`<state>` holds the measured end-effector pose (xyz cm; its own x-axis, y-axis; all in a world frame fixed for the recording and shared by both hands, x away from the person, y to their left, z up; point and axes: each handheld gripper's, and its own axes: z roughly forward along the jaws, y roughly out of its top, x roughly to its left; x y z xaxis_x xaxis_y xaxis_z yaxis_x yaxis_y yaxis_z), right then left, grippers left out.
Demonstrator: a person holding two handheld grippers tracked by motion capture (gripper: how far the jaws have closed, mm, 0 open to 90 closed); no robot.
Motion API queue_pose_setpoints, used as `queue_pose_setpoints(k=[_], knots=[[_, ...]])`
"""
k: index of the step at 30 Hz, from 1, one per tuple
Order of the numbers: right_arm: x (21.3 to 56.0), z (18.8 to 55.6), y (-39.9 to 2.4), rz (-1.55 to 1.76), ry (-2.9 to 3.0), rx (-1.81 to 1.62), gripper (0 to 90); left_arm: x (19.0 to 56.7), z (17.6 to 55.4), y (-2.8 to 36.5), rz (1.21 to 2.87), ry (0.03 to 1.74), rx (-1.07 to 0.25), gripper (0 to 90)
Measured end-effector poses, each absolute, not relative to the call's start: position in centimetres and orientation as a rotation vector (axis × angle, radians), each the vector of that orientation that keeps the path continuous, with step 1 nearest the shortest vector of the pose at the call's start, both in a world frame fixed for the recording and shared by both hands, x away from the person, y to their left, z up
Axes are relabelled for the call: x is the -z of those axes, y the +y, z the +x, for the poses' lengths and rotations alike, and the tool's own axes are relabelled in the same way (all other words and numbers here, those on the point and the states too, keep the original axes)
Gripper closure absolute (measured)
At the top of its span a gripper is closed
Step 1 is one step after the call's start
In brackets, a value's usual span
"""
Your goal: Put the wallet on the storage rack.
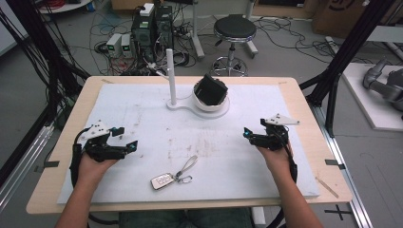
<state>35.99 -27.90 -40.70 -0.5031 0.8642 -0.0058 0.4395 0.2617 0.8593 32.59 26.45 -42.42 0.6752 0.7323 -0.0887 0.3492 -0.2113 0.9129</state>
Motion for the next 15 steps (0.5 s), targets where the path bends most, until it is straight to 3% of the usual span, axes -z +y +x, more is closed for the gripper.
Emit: queue_pose_setpoints(k=[15], knots=[[40.47, 35.83, -27.81, 1.162, 2.040, -1.163, 21.3, 42.15, 32.86, 26.44, 1.798, 0.847, -0.455, 17.3]])
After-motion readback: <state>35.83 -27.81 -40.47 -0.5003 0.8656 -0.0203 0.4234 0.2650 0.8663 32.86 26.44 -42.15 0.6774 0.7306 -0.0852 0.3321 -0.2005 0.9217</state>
